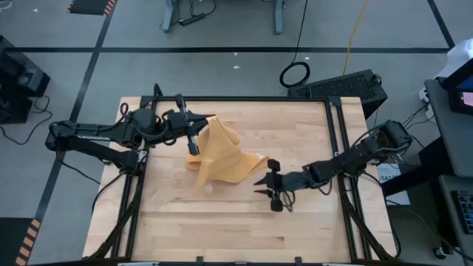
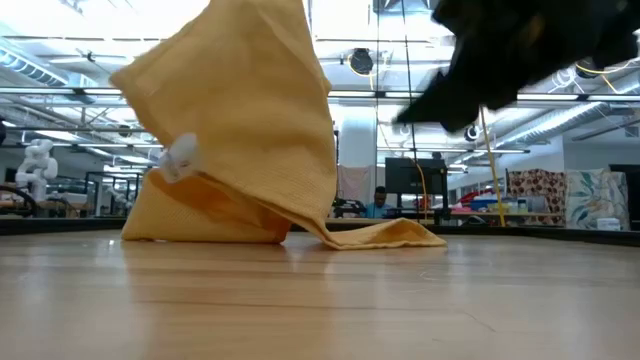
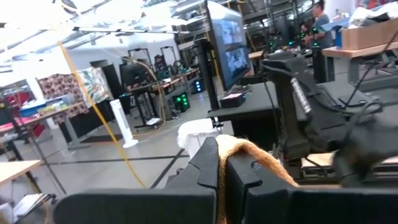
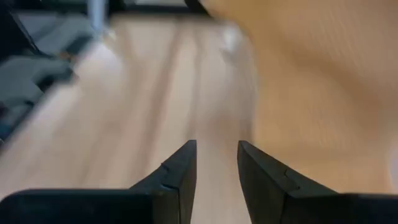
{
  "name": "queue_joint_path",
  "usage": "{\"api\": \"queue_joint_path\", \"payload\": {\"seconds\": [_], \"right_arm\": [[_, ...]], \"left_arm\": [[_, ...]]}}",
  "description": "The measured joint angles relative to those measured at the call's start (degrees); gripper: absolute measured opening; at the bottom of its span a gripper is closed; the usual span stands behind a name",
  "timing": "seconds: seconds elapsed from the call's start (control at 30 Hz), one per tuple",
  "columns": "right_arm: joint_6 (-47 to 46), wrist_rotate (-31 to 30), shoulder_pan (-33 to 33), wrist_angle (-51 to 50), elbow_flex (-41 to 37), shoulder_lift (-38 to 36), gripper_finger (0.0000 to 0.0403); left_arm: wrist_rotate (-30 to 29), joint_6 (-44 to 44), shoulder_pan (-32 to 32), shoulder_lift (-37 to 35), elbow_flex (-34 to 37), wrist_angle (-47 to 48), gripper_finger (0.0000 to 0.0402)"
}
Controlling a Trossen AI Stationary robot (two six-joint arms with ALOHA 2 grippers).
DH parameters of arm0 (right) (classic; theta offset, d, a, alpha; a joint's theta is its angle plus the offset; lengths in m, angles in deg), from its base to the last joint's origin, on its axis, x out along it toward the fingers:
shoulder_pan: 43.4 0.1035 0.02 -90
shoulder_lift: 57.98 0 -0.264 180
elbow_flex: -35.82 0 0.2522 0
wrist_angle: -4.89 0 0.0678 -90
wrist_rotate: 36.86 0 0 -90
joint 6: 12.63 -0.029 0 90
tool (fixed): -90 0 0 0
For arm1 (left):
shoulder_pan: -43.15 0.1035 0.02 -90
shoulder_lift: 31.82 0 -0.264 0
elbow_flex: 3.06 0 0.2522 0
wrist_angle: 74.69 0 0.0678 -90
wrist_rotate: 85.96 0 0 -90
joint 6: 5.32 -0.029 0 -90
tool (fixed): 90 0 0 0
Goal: Roll towel
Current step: Fold the yellow towel
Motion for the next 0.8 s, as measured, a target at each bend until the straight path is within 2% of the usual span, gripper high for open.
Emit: {"api": "queue_joint_path", "payload": {"seconds": [0.2,0.33,0.43,0.53,0.73,0.8], "right_arm": [[13.0,-7.9,4.4,18.0,0.2,4.0,0.0143],[19.1,-16.5,4.4,19.0,4.5,9.1,0.0187],[24.3,-21.5,3.9,18.7,9.8,14.8,0.0220],[28.6,-23.6,2.8,18.9,17.1,20.8,0.0246],[44.5,-24.8,0.0,18.8,33.0,35.2,0.0258],[48.0,-28.1,-0.6,18.7,38.1,39.7,0.0259]], "left_arm": [[0.0,0.2,1.3,0.0,0.0,0.1,0.0003],[0.0,0.2,1.5,0.0,0.0,0.0,0.0004],[0.0,0.2,1.5,0.0,0.0,0.0,0.0004],[0.0,0.2,1.5,0.0,0.0,0.0,0.0004],[0.0,0.7,1.5,0.0,0.0,0.0,0.0004],[0.0,0.9,1.5,0.0,0.0,0.0,0.0004]]}}
